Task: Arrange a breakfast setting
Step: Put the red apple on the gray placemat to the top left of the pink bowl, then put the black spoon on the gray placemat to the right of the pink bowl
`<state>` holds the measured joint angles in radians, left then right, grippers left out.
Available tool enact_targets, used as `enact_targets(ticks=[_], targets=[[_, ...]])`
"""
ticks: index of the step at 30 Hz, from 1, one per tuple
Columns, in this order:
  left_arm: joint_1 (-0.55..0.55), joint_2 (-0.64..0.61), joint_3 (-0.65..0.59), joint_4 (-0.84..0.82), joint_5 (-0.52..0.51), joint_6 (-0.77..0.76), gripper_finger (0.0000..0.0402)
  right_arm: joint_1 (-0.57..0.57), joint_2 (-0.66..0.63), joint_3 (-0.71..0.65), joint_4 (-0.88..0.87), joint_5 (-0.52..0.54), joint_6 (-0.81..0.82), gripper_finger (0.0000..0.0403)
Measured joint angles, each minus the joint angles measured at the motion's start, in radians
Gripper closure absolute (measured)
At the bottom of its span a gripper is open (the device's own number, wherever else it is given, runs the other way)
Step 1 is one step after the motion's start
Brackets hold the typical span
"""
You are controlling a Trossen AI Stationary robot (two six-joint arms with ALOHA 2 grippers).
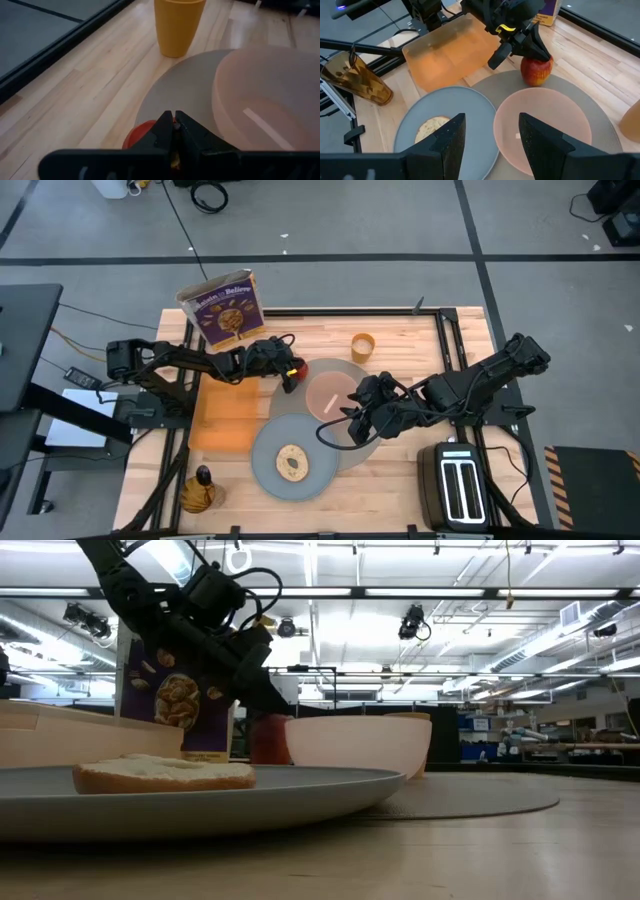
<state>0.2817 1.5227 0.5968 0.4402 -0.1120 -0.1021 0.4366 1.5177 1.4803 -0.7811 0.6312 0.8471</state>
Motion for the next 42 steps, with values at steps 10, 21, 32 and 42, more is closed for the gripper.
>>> enact_targets(ticks=[10, 21, 32, 42], targets=[[-0.001, 0.001, 0.002, -0.046, -0.041, 0.008, 0.0381, 0.000, 0.000, 0.000, 0.000, -0.003, -0.006, 0.0211], [-0.001, -0.016, 0.000, -0.065, -0.024, -0.048, 0.0346, 0.000, 0.000, 0.000, 0.000, -0.003, -0.011, 0.0209], [-0.005, -0.069, 0.000, -0.130, -0.014, -0.070, 0.0272, 0.000, 0.000, 0.000, 0.000, -0.003, -0.012, 0.0209], [-0.033, -0.204, 0.001, -0.155, 0.002, -0.062, 0.0246, 0.000, 0.000, 0.000, 0.000, -0.004, -0.012, 0.0209]])
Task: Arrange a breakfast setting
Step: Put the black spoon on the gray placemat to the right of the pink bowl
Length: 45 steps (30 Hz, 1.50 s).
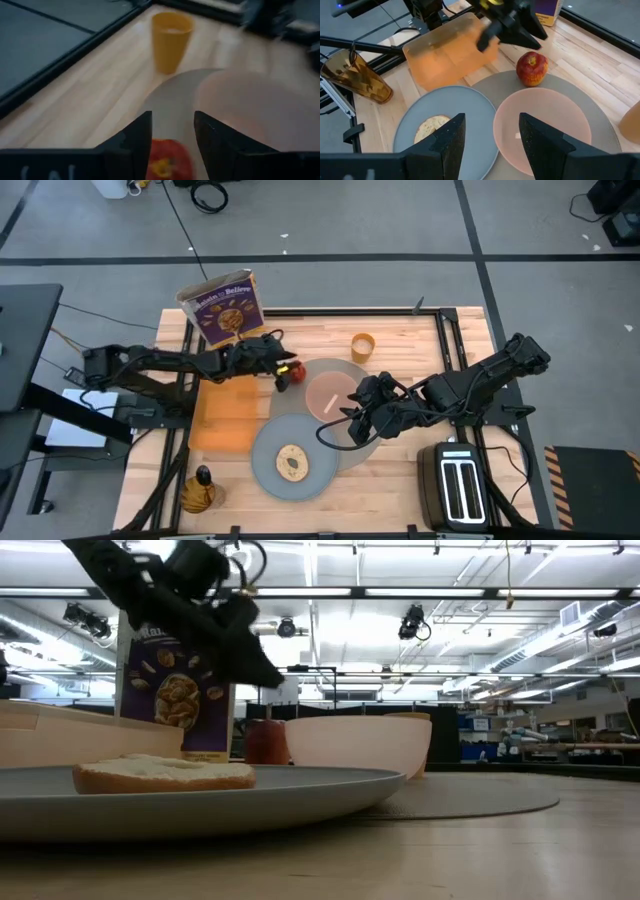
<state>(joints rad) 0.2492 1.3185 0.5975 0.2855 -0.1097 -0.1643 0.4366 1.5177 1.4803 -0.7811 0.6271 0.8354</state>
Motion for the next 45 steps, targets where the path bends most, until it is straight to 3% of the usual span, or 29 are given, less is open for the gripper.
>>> enact_targets(ticks=[3, 8, 13, 17, 20, 23, 29, 34, 45], targets=[[-0.056, -0.087, 0.030, -0.101, 0.040, -0.053, 0.0246, 0.000, 0.000, 0.000, 0.000, -0.022, 0.000, 0.0209], [-0.257, -0.194, 0.157, -0.394, 0.054, -0.087, 0.0246, -0.002, 0.000, 0.000, 0.001, -0.065, -0.036, 0.0210], [-0.472, -0.192, 0.348, -0.799, 0.053, -0.170, 0.0246, -0.012, 0.000, 0.000, 0.011, -0.072, -0.087, 0.0210], [-0.641, -0.180, 0.454, -1.025, 0.088, -0.276, 0.0246, -0.025, 0.001, 0.000, 0.035, -0.072, -0.112, 0.0210], [-0.767, -0.196, 0.511, -1.092, 0.176, -0.355, 0.0246, -0.030, 0.001, 0.000, 0.062, -0.072, -0.132, 0.0210], [-0.906, -0.231, 0.522, -1.104, 0.192, -0.436, 0.0246, -0.032, 0.001, 0.000, 0.078, -0.074, -0.136, 0.0210], [-1.126, -0.312, 0.523, -1.191, 0.029, -0.559, 0.0246, 0.005, 0.001, 0.000, 0.100, -0.074, -0.122, 0.0211], [-1.168, -0.347, 0.522, -1.321, -0.027, -0.622, 0.0246, 0.037, 0.001, 0.000, 0.115, -0.065, -0.063, 0.0211], [-1.136, -0.398, 0.522, -1.423, -0.009, -0.663, 0.0233, 0.093, 0.002, 0.000, 0.114, -0.016, 0.003, 0.0211]])
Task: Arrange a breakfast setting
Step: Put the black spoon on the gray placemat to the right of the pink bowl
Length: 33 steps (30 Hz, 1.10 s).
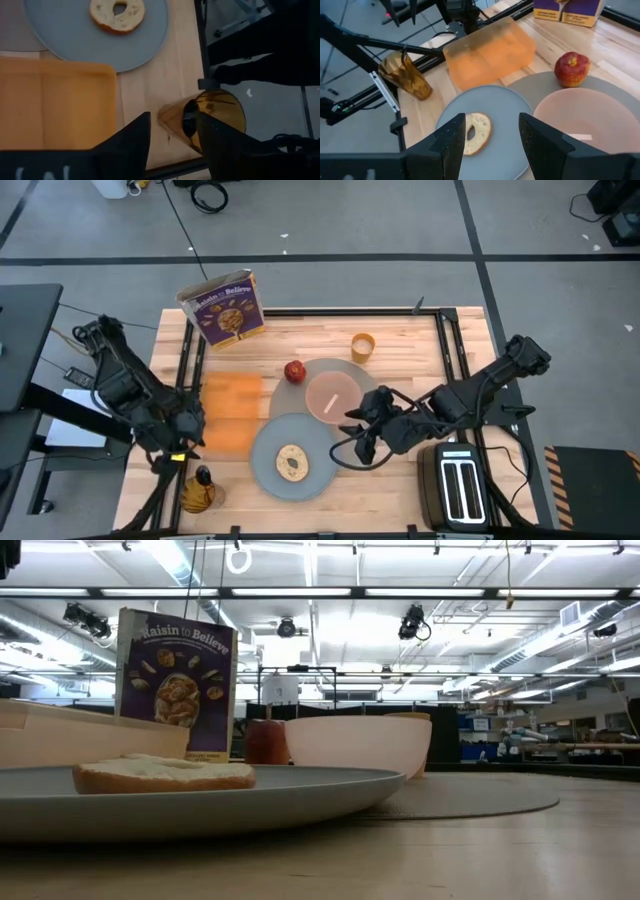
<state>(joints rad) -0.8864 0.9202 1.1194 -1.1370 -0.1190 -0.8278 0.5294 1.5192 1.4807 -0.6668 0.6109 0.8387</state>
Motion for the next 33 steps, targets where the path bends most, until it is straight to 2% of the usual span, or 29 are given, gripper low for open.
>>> enact_targets(ticks=[10, 16, 23, 29, 33], targets=[[0.000, 0.102, -0.001, 0.006, 0.032, 0.060, 0.0228, 0.006, 0.000, 0.000, 0.001, 0.002, 0.008, 0.0211], [0.000, 0.167, -0.001, 0.030, 0.089, 0.067, 0.0228, 0.006, 0.000, 0.000, 0.002, 0.002, 0.008, 0.0211], [0.000, 0.241, -0.001, 0.037, 0.094, 0.117, 0.0228, 0.006, 0.000, 0.000, 0.026, 0.002, 0.008, 0.0211], [0.000, 0.263, -0.001, 0.066, 0.184, 0.129, 0.0228, 0.006, 0.000, 0.000, 0.045, 0.001, 0.008, 0.0211], [-0.004, 0.264, -0.001, 0.071, 0.197, 0.116, 0.0230, 0.006, 0.000, 0.000, 0.045, 0.000, 0.007, 0.0211]])
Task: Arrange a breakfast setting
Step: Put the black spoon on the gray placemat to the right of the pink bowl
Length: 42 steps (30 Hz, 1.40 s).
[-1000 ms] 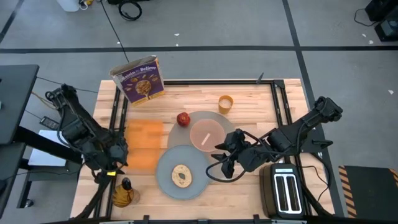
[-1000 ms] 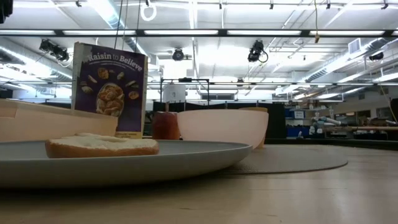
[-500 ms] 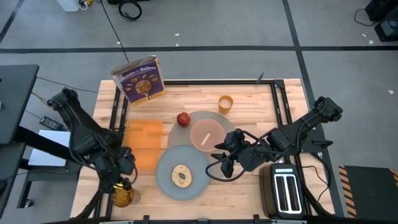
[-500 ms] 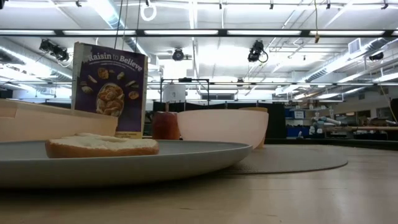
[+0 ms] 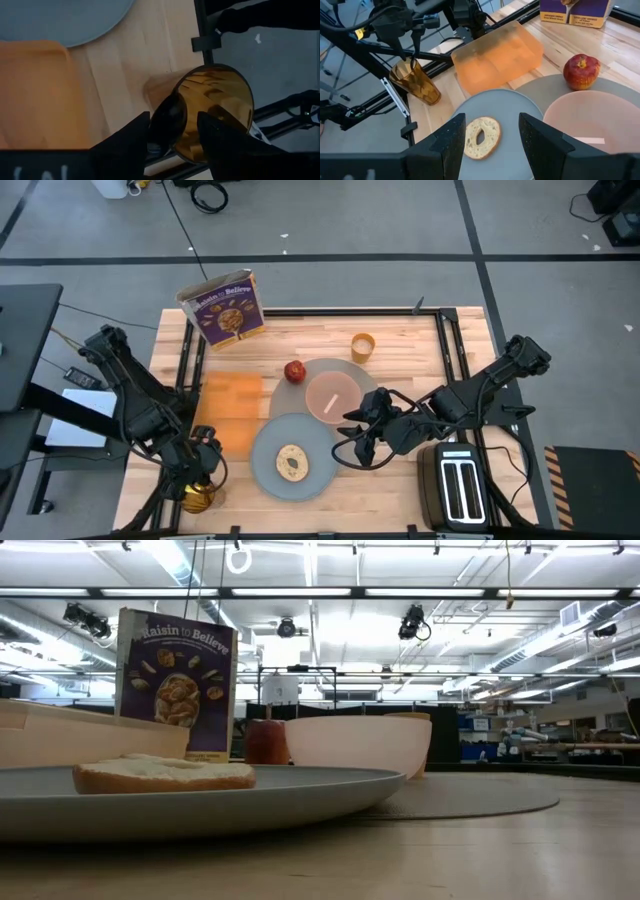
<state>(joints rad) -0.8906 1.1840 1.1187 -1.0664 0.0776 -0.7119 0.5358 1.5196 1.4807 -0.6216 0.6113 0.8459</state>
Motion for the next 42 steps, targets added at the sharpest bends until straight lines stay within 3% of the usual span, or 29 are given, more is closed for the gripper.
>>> enact_targets(ticks=[17, 42], targets=[[0.000, 0.000, 0.000, 0.014, 0.026, -0.003, 0.0323, -0.002, 0.000, 0.000, -0.001, 0.000, -0.009, 0.0211], [0.000, -0.001, 0.002, 0.065, 0.073, -0.034, 0.0352, -0.002, 0.000, 0.000, -0.003, -0.001, -0.011, 0.0211]])
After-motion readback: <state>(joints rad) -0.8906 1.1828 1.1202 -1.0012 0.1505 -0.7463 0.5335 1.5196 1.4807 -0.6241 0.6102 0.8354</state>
